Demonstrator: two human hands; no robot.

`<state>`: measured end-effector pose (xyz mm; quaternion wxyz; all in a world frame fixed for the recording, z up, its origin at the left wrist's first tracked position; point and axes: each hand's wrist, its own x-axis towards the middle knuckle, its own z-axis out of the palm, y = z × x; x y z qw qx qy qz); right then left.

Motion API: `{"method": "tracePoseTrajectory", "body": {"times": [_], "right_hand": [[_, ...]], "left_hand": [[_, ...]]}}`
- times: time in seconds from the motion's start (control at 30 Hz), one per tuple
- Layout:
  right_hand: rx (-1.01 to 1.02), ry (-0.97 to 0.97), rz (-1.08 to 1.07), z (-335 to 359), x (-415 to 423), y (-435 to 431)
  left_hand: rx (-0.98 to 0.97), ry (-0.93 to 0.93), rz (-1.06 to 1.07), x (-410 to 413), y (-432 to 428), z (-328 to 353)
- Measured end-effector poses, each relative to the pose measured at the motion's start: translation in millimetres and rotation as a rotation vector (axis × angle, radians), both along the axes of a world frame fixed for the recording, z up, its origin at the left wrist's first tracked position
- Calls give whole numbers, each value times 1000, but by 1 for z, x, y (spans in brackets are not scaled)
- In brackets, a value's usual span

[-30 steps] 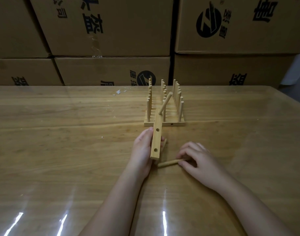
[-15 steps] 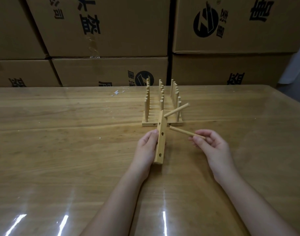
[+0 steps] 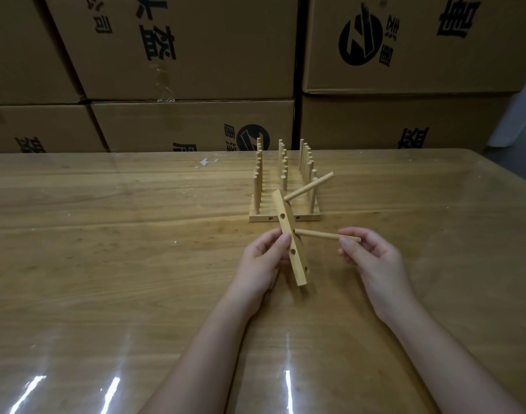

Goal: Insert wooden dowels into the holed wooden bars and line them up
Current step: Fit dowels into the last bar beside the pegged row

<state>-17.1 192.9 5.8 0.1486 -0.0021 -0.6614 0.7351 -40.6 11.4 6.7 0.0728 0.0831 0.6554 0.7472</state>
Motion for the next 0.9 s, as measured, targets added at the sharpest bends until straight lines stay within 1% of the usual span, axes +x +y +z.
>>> {"method": "tracePoseTrajectory", "body": {"times": [0.17, 0.27, 0.47, 0.63, 0.8, 0.9], "right_hand": [[-231, -20, 106, 3, -2, 0], [-252, 2, 109, 3, -2, -2], [-112, -18, 12, -1, -2, -4], [131, 116, -51, 1, 1, -9], [225, 193, -67, 5, 5, -10], [266, 206, -58, 6, 6, -11]], "left_hand": [[-9, -15, -17, 0, 0, 2], [9, -15, -17, 1, 0, 2], [-44, -6, -28, 3, 1, 3], [-63, -1, -42, 3, 1, 3], [-69, 5, -58, 3, 2, 1], [-79, 16, -72, 2, 1, 0]]}}
